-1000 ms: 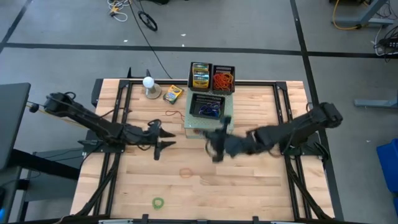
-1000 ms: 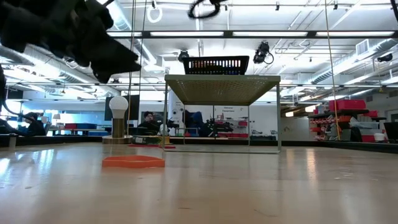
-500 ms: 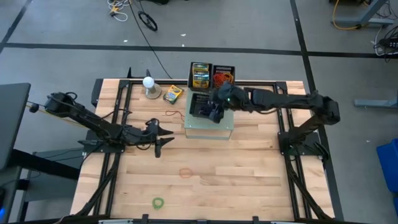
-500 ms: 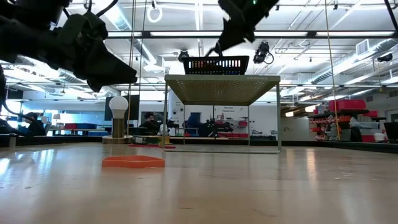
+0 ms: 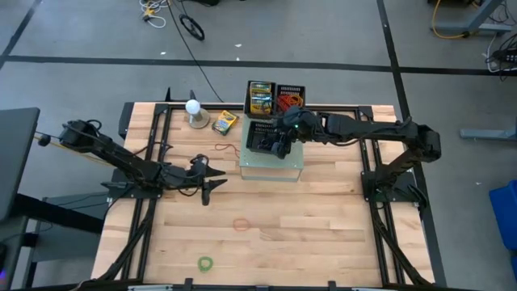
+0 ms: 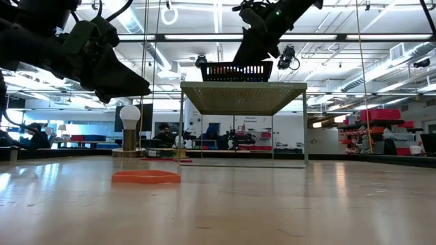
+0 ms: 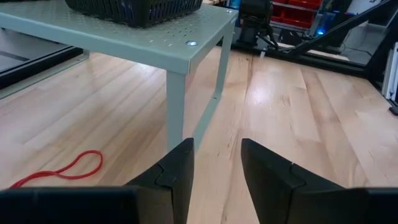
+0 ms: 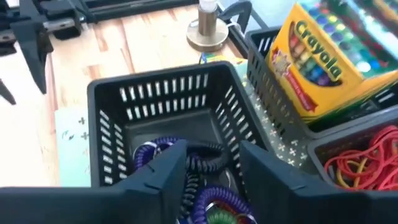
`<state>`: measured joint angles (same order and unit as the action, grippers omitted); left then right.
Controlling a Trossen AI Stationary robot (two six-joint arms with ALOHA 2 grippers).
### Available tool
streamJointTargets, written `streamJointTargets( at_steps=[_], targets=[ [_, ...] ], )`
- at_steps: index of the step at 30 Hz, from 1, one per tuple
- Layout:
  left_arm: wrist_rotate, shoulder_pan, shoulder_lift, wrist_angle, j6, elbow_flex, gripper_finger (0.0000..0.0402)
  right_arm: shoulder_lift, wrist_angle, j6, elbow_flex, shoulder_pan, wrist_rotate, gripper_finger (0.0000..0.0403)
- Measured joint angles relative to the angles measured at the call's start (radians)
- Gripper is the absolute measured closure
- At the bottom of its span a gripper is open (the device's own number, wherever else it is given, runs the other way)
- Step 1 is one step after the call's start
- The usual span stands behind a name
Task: Pick & Place Office Desk Supplies
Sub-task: Put the orange rubber band into the top right black bin on the shelf
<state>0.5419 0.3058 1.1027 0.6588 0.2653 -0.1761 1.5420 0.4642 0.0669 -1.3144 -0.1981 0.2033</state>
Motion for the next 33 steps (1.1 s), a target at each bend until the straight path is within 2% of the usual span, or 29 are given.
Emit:
streamJointTargets(
  at_steps=[3, 6, 9, 11, 14, 16, 18, 24, 27, 33],
  targets=[
    [0.000, 0.001, 0.000, 0.002, 0.001, 0.000, 0.0261, -0.020, 0.001, -0.003, 0.000, 0.013, 0.005, 0.0217],
    [-0.039, 0.002, 0.000, 0.001, 0.015, 0.000, 0.0262, -0.081, 0.018, 0.001, -0.001, 0.058, 0.018, 0.0216],
    [-0.091, 0.002, 0.004, -0.012, 0.050, 0.000, 0.0264, -0.136, 0.072, 0.006, 0.003, 0.146, 0.115, 0.0249],
    [-0.117, 0.003, 0.017, -0.012, 0.070, 0.000, 0.0267, -0.169, 0.075, 0.009, 0.036, 0.220, 0.178, 0.0284],
    [-0.121, 0.014, 0.054, -0.013, 0.077, 0.000, 0.0271, -0.209, 0.035, 0.065, 0.120, 0.327, 0.219, 0.0344],
    [-0.118, 0.023, 0.086, -0.011, 0.084, 0.000, 0.0272, -0.226, -0.017, 0.111, 0.192, 0.395, 0.233, 0.0382],
    [-0.116, 0.031, 0.125, -0.010, 0.098, -0.006, 0.0273, -0.230, -0.086, 0.159, 0.260, 0.458, 0.251, 0.0395],
    [-0.160, 0.089, 0.267, -0.012, 0.137, -0.088, 0.0273, -0.219, -0.221, 0.300, 0.413, 0.609, 0.385, 0.0383],
    [-0.162, 0.135, 0.339, -0.027, 0.138, -0.150, 0.0273, -0.220, -0.384, 0.325, 0.505, 0.663, 0.442, 0.0394],
    [-0.163, 0.204, 0.461, -0.270, 0.208, -0.328, 0.0272, -0.220, -0.711, 0.320, 0.682, 0.730, 0.459, 0.0393]
  ],
)
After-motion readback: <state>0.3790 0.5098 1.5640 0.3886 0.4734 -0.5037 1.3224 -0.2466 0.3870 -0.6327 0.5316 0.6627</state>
